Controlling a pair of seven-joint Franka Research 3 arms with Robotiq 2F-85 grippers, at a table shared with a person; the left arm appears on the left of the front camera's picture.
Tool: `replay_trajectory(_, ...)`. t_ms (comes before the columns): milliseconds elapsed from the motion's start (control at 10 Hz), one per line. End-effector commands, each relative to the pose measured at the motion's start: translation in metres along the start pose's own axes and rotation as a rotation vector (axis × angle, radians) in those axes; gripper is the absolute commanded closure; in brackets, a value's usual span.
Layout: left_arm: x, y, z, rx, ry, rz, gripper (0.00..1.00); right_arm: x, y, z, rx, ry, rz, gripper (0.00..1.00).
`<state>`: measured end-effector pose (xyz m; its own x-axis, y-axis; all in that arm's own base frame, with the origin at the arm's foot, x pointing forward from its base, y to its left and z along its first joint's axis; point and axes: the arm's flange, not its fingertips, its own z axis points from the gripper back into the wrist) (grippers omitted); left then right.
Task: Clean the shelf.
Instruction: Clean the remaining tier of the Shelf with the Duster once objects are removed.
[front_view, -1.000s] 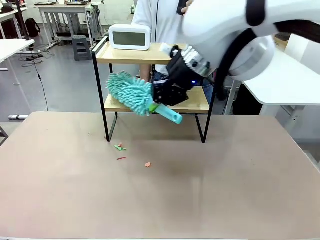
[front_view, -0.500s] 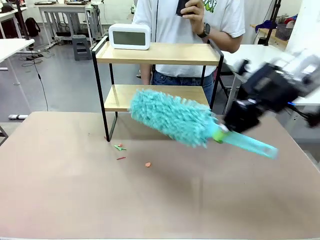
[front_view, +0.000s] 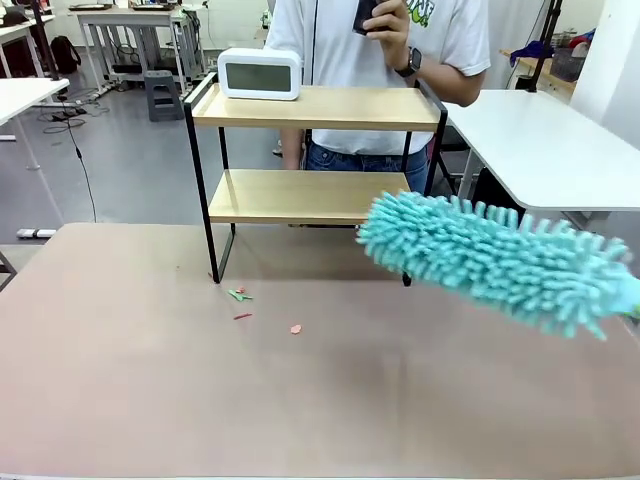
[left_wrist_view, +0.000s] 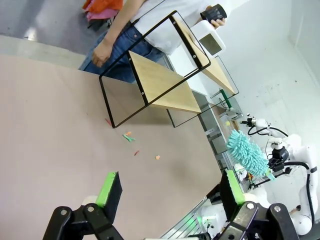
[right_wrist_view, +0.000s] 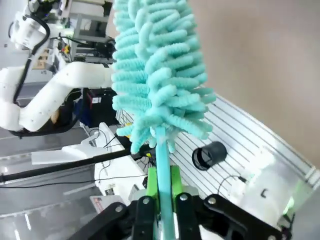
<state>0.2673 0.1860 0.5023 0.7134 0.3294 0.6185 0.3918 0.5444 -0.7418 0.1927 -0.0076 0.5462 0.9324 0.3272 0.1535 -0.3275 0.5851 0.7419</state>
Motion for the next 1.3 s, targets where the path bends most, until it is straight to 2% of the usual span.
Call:
replay_trajectory(0,0.0,-0.001,-0.001,-0.015,-0.013,-0.018,0.0,-0.013,-0.033,-0.053,-0.017,0.075,-0.001,0.88)
replay_trajectory(100,0.0,-0.001,-0.001,-0.015,-0.013,-0.018,0.0,-0.011,-0.046,-0.053,0.007,-0.09,-0.157,0.88)
replay_trajectory(200,0.0,-0.001,-0.001,-0.015,-0.013,-0.018,0.0,-0.023,-0.056,-0.049,0.04,-0.269,-0.211,0.88)
replay_trajectory(300,0.0,-0.001,-0.001,-0.015,-0.013,-0.018,0.0,-0.036,-0.063,-0.045,0.05,-0.368,-0.287,0.88)
replay_trajectory(400,0.0,-0.001,-0.001,-0.015,-0.013,-0.018,0.0,-0.049,-0.07,-0.043,0.02,-0.443,-0.433,0.88)
replay_trajectory(500,0.0,-0.001,-0.001,-0.015,-0.013,-0.018,0.0,-0.05,-0.07,-0.045,-0.024,-0.497,-0.484,0.88)
replay_trajectory(600,0.0,-0.001,-0.001,-0.015,-0.013,-0.018,0.0,-0.003,-0.055,0.047,0.022,-0.31,-0.321,0.88)
replay_trajectory(1200,0.0,-0.001,-0.001,-0.015,-0.013,-0.018,0.0,-0.003,-0.055,0.047,0.022,-0.31,-0.321,0.88)
